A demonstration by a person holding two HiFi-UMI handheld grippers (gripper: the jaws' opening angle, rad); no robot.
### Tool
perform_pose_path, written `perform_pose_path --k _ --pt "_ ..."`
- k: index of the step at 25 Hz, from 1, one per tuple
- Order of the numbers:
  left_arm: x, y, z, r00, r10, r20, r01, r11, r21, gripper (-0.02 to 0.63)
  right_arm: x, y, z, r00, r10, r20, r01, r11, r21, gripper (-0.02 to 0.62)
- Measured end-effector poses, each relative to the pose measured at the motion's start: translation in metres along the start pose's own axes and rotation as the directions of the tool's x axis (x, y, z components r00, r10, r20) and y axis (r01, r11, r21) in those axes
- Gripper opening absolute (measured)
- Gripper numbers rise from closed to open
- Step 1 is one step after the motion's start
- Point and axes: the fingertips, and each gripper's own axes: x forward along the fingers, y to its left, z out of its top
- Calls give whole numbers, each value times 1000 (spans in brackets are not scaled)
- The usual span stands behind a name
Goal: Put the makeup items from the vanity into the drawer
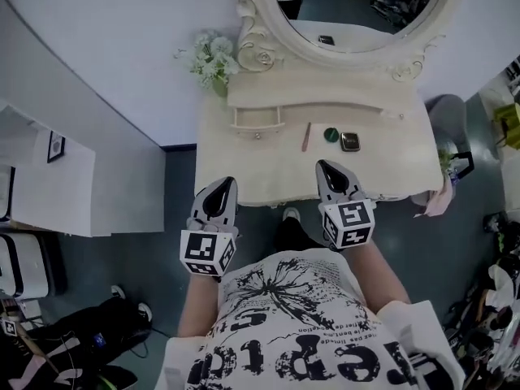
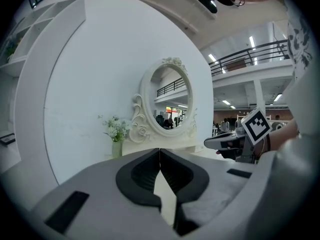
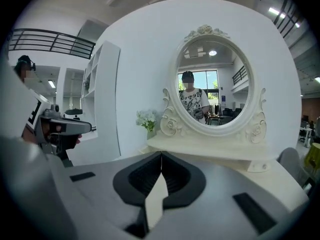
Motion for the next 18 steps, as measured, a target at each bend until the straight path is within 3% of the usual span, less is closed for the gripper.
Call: perform_pose_path --k 11,18 --pt "117 38 14 995 95 -20 -96 995 -27 20 108 -72 3 991 94 -90 -99 994 -46 17" --pt "152 45 9 998 41 -47 -42 999 -19 20 145 -89 -22 982 84 -169 -87 996 -12 18"
